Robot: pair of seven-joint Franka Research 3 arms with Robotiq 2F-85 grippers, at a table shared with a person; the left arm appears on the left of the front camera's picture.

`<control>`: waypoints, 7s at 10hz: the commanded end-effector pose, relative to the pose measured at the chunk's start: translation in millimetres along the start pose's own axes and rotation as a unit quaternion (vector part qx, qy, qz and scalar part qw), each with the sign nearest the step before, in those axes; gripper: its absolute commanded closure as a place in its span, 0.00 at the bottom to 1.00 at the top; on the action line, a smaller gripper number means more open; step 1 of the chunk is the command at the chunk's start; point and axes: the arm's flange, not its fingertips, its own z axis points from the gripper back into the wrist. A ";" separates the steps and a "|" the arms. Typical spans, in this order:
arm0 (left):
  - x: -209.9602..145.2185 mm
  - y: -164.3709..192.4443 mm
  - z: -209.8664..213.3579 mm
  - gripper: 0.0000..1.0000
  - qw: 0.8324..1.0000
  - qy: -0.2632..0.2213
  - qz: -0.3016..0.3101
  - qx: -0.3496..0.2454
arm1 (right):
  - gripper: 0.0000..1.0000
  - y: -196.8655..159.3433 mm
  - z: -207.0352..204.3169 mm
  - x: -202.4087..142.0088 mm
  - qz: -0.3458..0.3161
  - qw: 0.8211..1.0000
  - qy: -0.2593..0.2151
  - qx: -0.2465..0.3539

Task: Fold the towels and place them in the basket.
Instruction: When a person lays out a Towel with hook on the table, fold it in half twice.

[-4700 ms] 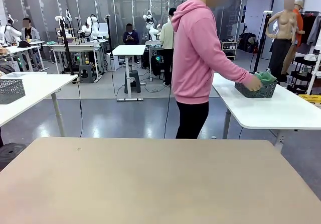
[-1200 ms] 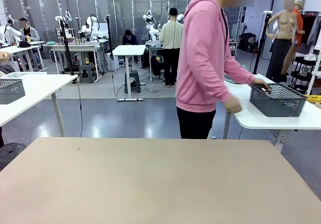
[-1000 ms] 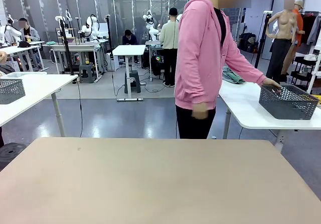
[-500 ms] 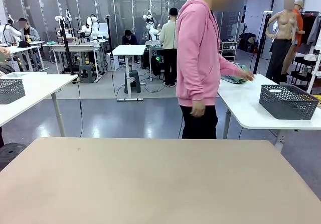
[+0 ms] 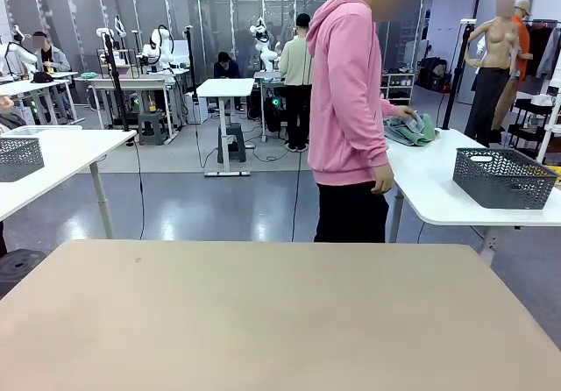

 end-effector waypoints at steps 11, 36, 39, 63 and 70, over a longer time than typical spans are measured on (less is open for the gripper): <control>2.8 -1.9 3.5 0.00 1.000 0.003 -0.002 -0.001 | 0.00 0.9 1.6 0.9 0.001 1.000 0.004 0.002; 2.8 -1.9 3.5 0.00 1.000 0.003 -0.002 -0.001 | 0.00 0.9 1.6 0.9 0.001 1.000 0.004 0.002; 2.8 -1.9 3.5 0.00 1.000 0.003 -0.002 -0.001 | 0.00 0.9 1.6 0.9 0.001 1.000 0.004 0.002; -40.8 -133.6 -206.7 0.00 0.859 0.166 -0.484 -0.032 | 0.00 207.6 -174.2 -51.8 0.456 0.858 0.127 0.199; -43.7 -136.1 -222.5 0.00 0.862 0.179 -0.472 -0.053 | 0.00 220.2 -177.9 -32.5 0.450 0.856 0.152 0.203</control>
